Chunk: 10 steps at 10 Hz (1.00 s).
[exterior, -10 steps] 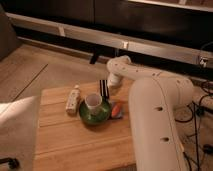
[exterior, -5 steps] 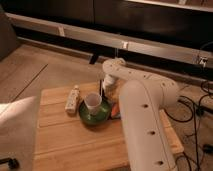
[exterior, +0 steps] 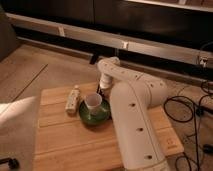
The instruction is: Push the eraser across the table
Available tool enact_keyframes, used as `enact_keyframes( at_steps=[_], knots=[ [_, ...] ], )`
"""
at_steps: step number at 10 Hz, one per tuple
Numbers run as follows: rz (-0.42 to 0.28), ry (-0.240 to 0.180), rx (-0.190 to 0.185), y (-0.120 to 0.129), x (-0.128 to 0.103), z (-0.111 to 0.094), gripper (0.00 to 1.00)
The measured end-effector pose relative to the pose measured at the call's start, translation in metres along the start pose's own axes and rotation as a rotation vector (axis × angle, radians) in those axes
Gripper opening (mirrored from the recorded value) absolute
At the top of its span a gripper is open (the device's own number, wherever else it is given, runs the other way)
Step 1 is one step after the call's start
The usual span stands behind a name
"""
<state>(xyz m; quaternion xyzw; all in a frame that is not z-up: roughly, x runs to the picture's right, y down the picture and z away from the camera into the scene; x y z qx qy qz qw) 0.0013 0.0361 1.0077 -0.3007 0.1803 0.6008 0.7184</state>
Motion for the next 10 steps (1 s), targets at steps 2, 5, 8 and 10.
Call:
enact_keyframes(
  at_steps=[2, 5, 8, 10],
  knots=[
    [-0.071, -0.089, -0.020, 0.002, -0.037, 0.003, 0.00],
    [-0.136, -0.186, -0.051, -0.005, -0.075, 0.002, 0.00],
    [-0.148, -0.195, -0.052, -0.003, -0.079, -0.003, 0.02],
    [-0.147, -0.196, -0.053, -0.003, -0.079, -0.003, 0.18]
  ],
)
